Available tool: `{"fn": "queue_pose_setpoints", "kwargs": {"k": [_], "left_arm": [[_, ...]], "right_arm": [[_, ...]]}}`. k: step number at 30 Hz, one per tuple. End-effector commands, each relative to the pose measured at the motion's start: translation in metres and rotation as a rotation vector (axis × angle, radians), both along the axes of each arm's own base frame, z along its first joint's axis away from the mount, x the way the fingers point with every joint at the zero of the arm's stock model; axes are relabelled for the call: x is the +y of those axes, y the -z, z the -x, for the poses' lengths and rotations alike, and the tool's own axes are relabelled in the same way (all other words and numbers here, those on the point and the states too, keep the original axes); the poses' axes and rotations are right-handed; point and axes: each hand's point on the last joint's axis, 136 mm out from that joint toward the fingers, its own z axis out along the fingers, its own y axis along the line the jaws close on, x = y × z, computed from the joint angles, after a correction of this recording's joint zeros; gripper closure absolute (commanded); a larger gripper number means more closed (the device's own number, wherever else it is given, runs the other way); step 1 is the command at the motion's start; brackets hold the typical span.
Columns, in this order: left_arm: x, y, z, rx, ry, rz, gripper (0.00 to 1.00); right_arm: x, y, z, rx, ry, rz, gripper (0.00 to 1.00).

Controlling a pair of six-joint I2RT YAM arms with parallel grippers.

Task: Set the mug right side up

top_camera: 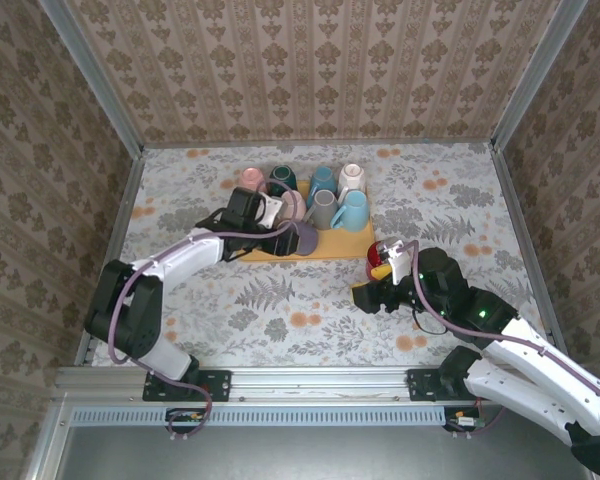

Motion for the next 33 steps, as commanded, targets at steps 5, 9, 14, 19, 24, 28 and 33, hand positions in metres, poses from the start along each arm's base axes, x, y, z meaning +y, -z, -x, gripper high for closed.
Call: {"fn": "queue_pose_setpoints", "kwargs": {"k": [5,9,14,19,24,28,33], "left_arm": [[-0.026,-0.006,-0.007,-0.031,0.067,-0.075,0.27],[-0.036,-0.012,-0.009,-0.045,0.083,-0.081,0.27],[-0.028,-0.033,-0.006,-0.108,0.094,-0.091,0.28],[0.003,-0.038,-0.023,-0.091,-0.005,0.006,0.29],[-0.002,-0.019,-0.033,-0.041,-0.007,-0.018,0.38],[-0.009,-0.003,-0.045,-0.014,-0.016,-0.037,0.49],[-0.01,0.009,-0.061,0.001,-0.084,-0.046,0.52]], "right_arm": [[-0.004,0.003,0.0,-0.001,0.012,0.016,0.22],[-0.005,0.003,0.001,-0.002,0.013,0.02,0.22],[-0.008,-0.001,0.001,-0.014,0.02,0.018,0.23],[-0.007,-0.001,0.001,-0.017,0.021,0.006,0.25],[-0.007,0.001,0.001,-0.005,0.026,-0.001,0.27],[-0.009,0.002,0.002,-0.003,0.035,0.002,0.29],[-0.011,0.007,0.003,0.01,0.042,0.006,0.3]]}}
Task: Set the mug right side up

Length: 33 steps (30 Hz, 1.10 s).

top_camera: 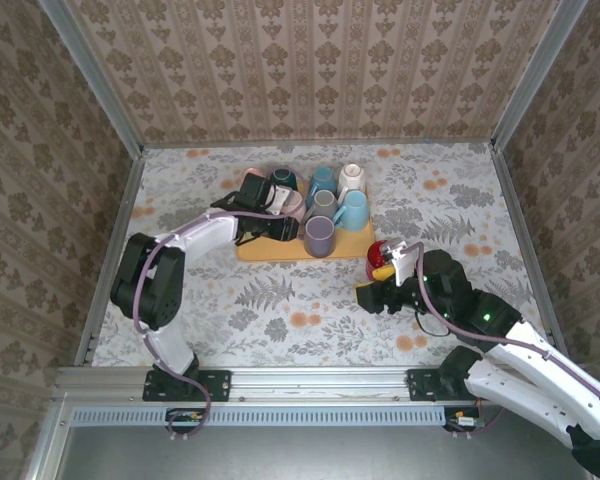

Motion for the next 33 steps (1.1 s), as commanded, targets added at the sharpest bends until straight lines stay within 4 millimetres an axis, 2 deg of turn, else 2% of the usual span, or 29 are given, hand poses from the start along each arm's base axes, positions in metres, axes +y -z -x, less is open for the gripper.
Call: {"fn": "queue_pose_setpoints", "kwargs": {"k": [1,5,10,16,24,33], "left_arm": [[-0.004,-0.015,-0.018,-0.042,-0.059,0.033,0.52],[-0.004,-0.019,-0.026,-0.053,-0.1,0.07,0.56],[-0.009,-0.01,-0.03,-0.031,-0.117,0.076,0.63],[-0.013,-0.002,-0.034,-0.004,-0.141,0.072,0.62],[-0.023,0.004,-0.01,0.084,-0.064,0.065,0.56],[-0.026,0.006,0.026,0.173,0.043,0.066,0.55]], "right_arm": [[-0.006,0.011,0.0,0.02,0.033,0.017,0.3],[-0.007,0.013,-0.001,0.021,0.037,0.023,0.3],[-0.006,0.016,-0.003,0.025,0.037,0.031,0.3],[-0.006,0.018,-0.004,0.031,0.038,0.036,0.3],[-0.006,0.019,-0.002,0.031,0.037,0.037,0.3],[-0.006,0.018,-0.002,0.029,0.034,0.033,0.31]]}}
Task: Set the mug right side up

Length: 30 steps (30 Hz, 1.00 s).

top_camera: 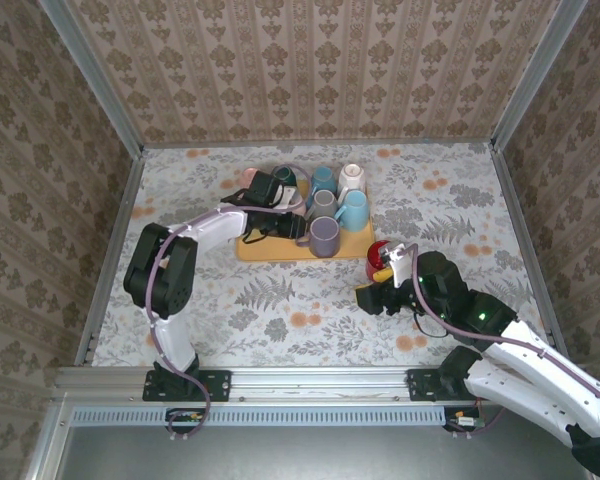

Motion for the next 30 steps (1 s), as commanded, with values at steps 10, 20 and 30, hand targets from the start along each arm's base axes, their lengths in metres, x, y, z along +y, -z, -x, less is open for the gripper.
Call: {"fn": "queue_pose_setpoints", "kwargs": {"k": [10,20,30], "left_arm": [[-0.005,-0.015,0.04,-0.022,0.14,-0.022,0.52],[-0.023,-0.045,0.056,-0.173,0.26,0.007,0.5],[-0.04,-0.009,0.06,-0.112,0.235,-0.113,0.38]], "right_arm": [[-0.006,-0.001,0.002,-0.005,0.019,0.0,0.31],[-0.01,-0.002,0.001,-0.022,0.038,0.0,0.31],[-0.016,-0.002,0.0,-0.035,0.068,0.006,0.29]]}}
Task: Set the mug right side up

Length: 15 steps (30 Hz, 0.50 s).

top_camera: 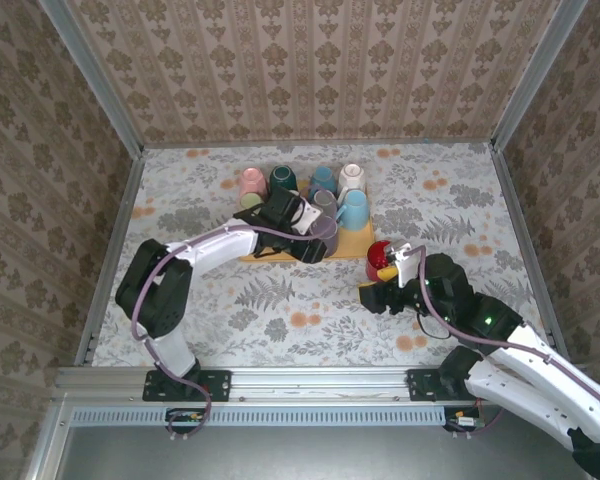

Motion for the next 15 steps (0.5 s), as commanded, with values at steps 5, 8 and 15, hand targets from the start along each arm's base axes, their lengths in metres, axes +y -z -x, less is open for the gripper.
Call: {"fn": "queue_pose_setpoints", "kwargs": {"k": [5,8,15], "left_arm": [[-0.002,0.006,-0.022,-0.022,-0.092,-0.078,0.4],[-0.005,0.006,-0.028,-0.031,-0.104,-0.092,0.45],[-0.005,0.013,-0.036,-0.047,-0.1,-0.155,0.6]], "right_arm": [[-0.009,0.009,0.001,0.013,0.036,0.018,0.29],[-0.009,0.009,0.001,0.012,0.036,0.017,0.29],[-0.009,0.011,0.001,0.013,0.039,0.019,0.29]]}}
